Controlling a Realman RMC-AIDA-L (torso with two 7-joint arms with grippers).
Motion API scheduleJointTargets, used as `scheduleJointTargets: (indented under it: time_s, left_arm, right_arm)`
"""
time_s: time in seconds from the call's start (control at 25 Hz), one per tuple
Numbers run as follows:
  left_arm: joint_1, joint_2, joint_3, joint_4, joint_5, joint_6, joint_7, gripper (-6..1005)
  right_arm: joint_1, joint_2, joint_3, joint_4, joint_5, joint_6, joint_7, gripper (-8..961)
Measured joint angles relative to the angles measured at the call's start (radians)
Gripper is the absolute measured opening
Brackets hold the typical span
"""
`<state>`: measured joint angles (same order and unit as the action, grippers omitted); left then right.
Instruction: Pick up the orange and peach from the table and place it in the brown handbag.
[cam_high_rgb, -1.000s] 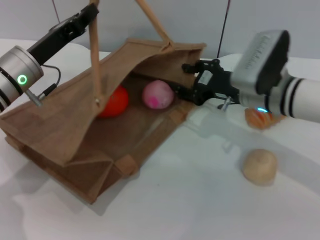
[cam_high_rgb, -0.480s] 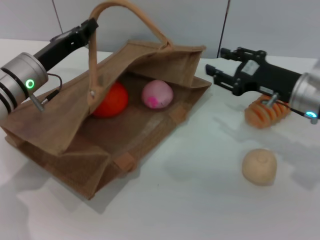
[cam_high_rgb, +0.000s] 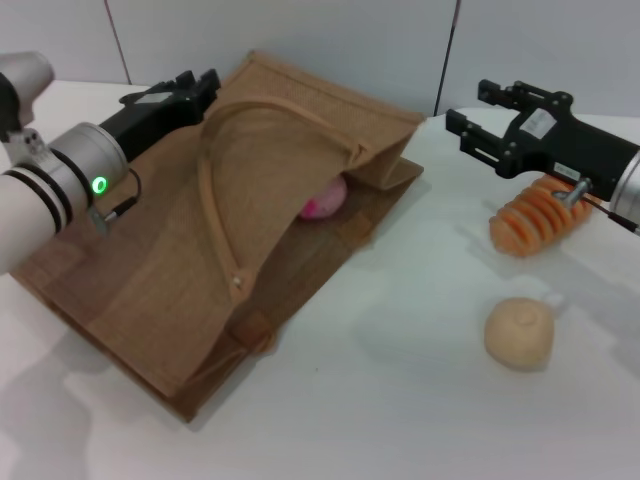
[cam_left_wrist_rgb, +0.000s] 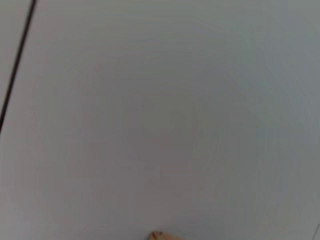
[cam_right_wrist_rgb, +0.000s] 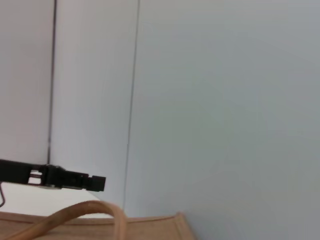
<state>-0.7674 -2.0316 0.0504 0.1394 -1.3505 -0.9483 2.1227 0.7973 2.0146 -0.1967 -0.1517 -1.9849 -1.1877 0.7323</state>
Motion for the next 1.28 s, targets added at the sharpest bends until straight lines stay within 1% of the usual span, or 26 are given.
scheduleJointTargets:
  time_s: [0.08,0.24,0.4,0.56,0.68,0.8,0.92,1.08,1.28]
  left_arm:
    - [-0.001,0.0,-0.001,-0.017,-0.019,0.002,0.051,242]
    - [0.0,-0.001,-0.001,-0.065,-0.081,-0.007,0.171,475]
    - [0.003,-0.003,-0.001,-0.124,-0.173,-0.016,0.322,555]
    - [0.016,-0.007,-0.001,-0.174,-0.279,-0.045,0.472,636]
    - [0.03,-0.009,-0.001,-0.2,-0.356,-0.077,0.551,636]
    - [0.051,-0.01,-0.001,-0.206,-0.417,-0.115,0.591,636]
    - [0.081,-0.01,-0.001,-0.215,-0.454,-0.176,0.621,636]
    - [0.108,-0.011,-0.001,-0.233,-0.497,-0.272,0.678,636]
    - [0.13,-0.012,-0.001,-0.244,-0.56,-0.299,0.707,636]
  right_arm:
    - [-0.005,0.0,0.014,-0.005,0.0,-0.001,0.0,569]
    - [-0.02,0.0,0.058,-0.01,0.0,-0.002,-0.007,568]
    - [-0.035,0.001,0.113,-0.027,0.0,-0.002,-0.033,567]
    - [-0.055,0.005,0.194,-0.025,0.0,-0.011,-0.121,567]
    - [-0.079,0.007,0.277,-0.015,0.001,-0.049,-0.204,566]
    - [-0.103,0.007,0.364,0.018,0.013,-0.08,-0.304,566]
    - [-0.131,0.008,0.422,0.044,0.043,-0.109,-0.384,565]
    - [-0.178,0.009,0.476,0.08,0.127,-0.158,-0.468,565]
    - [-0.215,0.009,0.495,0.119,0.221,-0.185,-0.518,566]
